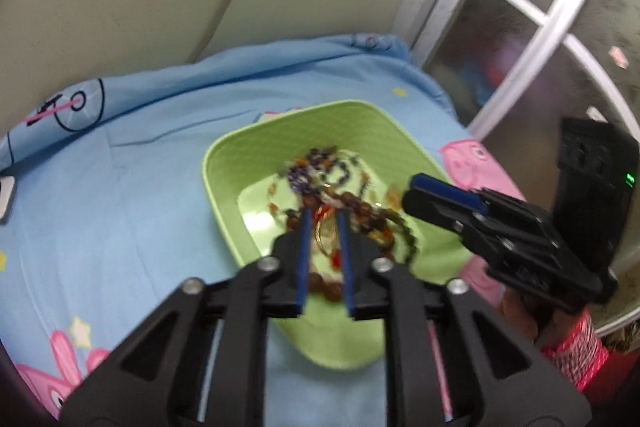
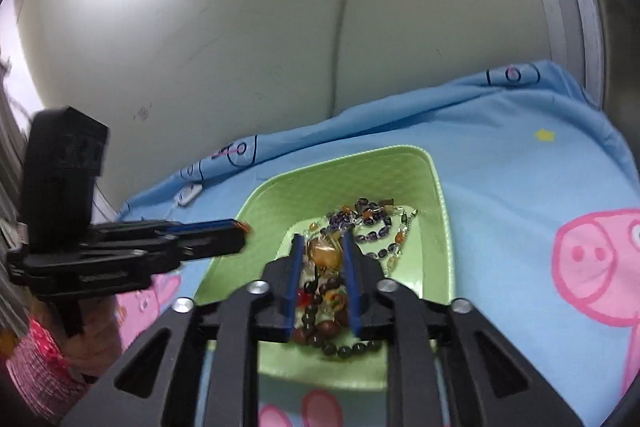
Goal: Organize jewelry
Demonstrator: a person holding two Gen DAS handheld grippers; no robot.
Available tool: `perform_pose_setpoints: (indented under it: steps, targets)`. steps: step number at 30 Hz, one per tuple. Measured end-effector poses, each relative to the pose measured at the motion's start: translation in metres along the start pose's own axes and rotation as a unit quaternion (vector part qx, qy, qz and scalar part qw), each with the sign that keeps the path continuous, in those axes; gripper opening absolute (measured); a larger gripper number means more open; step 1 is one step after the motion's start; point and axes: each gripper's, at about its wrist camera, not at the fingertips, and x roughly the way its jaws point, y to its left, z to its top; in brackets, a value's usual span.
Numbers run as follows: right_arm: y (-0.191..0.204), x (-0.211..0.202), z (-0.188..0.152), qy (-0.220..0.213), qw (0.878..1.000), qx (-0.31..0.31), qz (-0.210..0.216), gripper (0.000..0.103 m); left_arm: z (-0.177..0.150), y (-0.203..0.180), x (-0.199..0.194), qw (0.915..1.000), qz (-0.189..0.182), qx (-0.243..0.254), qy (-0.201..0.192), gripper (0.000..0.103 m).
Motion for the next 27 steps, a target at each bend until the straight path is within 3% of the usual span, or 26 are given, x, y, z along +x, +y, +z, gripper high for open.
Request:
perform_pose_setpoints:
  steps: [1,3,8,12,16,19,22,24,25,27]
  targets:
    - [-0.003,-0.001,0.0,-0.006,1.0,0.01,0.004,0.024,0.004,0.003,0.003,1.0,0.005,-0.005,0.002,0.017]
    - [-0.005,-0.009,0.0,-0.028,0.999,0.013,0.008,0.032,0.007,0.008,-0.001,0.9998,0.006,-0.017,-0.002,0.018]
    - [0.003,-0.024,0.002,-0.068,0.997,0.005,0.023,0.032,-0.011,0.033,-0.056,0.9973,-0.005,-0.05,-0.053,0.023]
    - [0.024,-0.026,-0.003,-0.058,0.997,-0.024,0.053,0.032,-0.059,0.082,-0.115,0.9906,0.017,-0.1,-0.092,0.028]
    - [0.073,-0.02,-0.017,-0.021,0.99,-0.096,0.102,0.032,-0.131,0.142,-0.171,0.9766,0.112,-0.152,-0.102,0.032]
    - [0.117,-0.006,-0.036,0.022,0.98,-0.149,0.133,0.032,-0.182,0.176,-0.21,0.9596,0.181,-0.192,-0.097,0.032]
    - [0.161,0.017,-0.063,0.078,0.966,-0.192,0.152,0.032,-0.224,0.196,-0.24,0.9457,0.21,-0.225,-0.103,0.032]
    - [0.188,0.035,-0.083,0.118,0.958,-0.211,0.157,0.032,-0.244,0.199,-0.249,0.9412,0.21,-0.241,-0.11,0.032]
    - [0.2,0.043,-0.093,0.136,0.953,-0.217,0.163,0.032,-0.251,0.197,-0.249,0.9412,0.208,-0.243,-0.109,0.034]
    - [0.217,0.056,-0.108,0.162,0.945,-0.232,0.163,0.032,-0.257,0.19,-0.24,0.9441,0.207,-0.235,-0.102,0.062]
